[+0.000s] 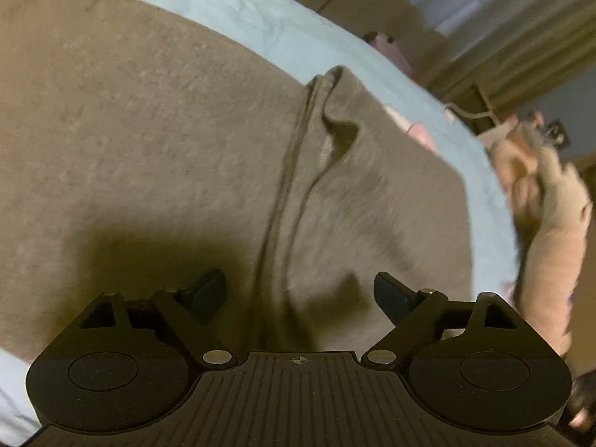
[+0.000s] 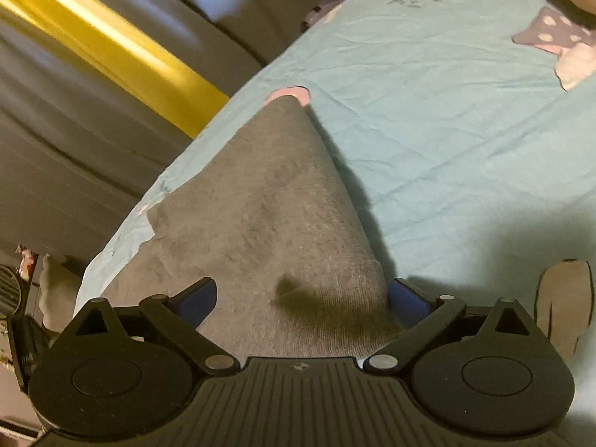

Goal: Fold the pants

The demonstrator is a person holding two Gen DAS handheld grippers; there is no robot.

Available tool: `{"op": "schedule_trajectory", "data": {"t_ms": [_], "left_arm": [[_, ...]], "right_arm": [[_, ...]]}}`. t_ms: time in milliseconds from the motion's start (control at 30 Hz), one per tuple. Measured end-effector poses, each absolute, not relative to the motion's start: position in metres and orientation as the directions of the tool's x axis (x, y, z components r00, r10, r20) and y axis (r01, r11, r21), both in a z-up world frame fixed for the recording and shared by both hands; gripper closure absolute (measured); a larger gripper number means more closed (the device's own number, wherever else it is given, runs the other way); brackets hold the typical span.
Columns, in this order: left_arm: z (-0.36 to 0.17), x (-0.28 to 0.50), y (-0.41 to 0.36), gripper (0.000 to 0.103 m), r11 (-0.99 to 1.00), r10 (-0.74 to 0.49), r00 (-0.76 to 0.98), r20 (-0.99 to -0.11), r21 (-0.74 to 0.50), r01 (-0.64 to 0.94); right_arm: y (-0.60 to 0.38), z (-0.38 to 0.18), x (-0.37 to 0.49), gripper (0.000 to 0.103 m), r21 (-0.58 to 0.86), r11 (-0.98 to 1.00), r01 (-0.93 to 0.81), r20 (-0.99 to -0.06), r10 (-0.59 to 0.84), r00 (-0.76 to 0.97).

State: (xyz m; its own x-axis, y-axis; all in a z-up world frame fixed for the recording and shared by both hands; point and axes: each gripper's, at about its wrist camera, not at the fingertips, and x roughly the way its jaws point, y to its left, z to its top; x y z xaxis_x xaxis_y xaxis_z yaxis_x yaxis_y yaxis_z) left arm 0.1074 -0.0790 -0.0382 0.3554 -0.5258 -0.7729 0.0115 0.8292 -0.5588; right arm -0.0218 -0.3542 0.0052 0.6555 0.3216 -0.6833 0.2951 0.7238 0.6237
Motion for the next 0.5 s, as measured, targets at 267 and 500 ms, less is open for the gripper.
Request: {"op": "schedule_trajectory", "data": {"t_ms": [267,500], "left_arm": [[-0.029,0.113,-0.079,0.085,0.846,-0.498,0.37,-0.784,-0.534,0.007],[0.011,0.094,-0.05,0.085,0.837,-0.509,0.468,-0.723,-0.542,0.073]], "right_arm": [[-0.36,-0.001,-0.024,0.004,0.647,0.694,0.315,-0.678,0.334,0.655],[-0.356,0.002,-0.024,0.004,0.632,0.715,0.299,-0.682,0.33,0.653]]}}
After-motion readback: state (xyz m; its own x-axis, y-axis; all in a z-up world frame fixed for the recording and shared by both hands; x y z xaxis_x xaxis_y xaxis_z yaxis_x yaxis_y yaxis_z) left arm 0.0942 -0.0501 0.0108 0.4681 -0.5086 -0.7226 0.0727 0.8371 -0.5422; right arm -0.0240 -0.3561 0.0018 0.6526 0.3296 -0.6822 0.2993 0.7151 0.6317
